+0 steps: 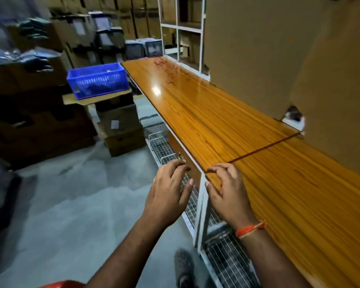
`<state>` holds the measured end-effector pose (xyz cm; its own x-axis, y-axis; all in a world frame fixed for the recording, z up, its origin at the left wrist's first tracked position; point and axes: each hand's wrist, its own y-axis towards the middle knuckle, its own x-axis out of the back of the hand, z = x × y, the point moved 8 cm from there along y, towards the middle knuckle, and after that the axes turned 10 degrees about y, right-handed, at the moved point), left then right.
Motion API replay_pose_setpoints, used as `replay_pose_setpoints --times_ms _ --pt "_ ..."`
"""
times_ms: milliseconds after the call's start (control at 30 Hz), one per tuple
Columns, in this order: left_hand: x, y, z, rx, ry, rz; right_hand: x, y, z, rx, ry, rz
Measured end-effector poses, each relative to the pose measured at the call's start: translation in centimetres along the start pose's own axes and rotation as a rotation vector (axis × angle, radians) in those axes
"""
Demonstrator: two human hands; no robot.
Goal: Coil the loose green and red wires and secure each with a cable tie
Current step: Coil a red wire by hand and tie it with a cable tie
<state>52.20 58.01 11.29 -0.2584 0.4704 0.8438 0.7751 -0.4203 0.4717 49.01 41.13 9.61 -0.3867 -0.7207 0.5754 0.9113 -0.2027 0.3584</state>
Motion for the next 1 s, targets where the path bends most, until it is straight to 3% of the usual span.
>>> replay_pose_setpoints --times_ms 467,700,1000 --pt "-7.0 24.5 24.5 0.163 0.047 0.071 -17.5 32.3 -2.1 0.025 0.077 0.124" --pt "-12.6 35.8 35.0 0.079 -0.01 0.104 -25.7 46.1 -4.2 -0.002 0.091 0.084" --pt "-18.3 51.9 49.4 -0.06 -0.027 0.26 -34.5 64.4 -5.3 -0.078 0.05 -0.003"
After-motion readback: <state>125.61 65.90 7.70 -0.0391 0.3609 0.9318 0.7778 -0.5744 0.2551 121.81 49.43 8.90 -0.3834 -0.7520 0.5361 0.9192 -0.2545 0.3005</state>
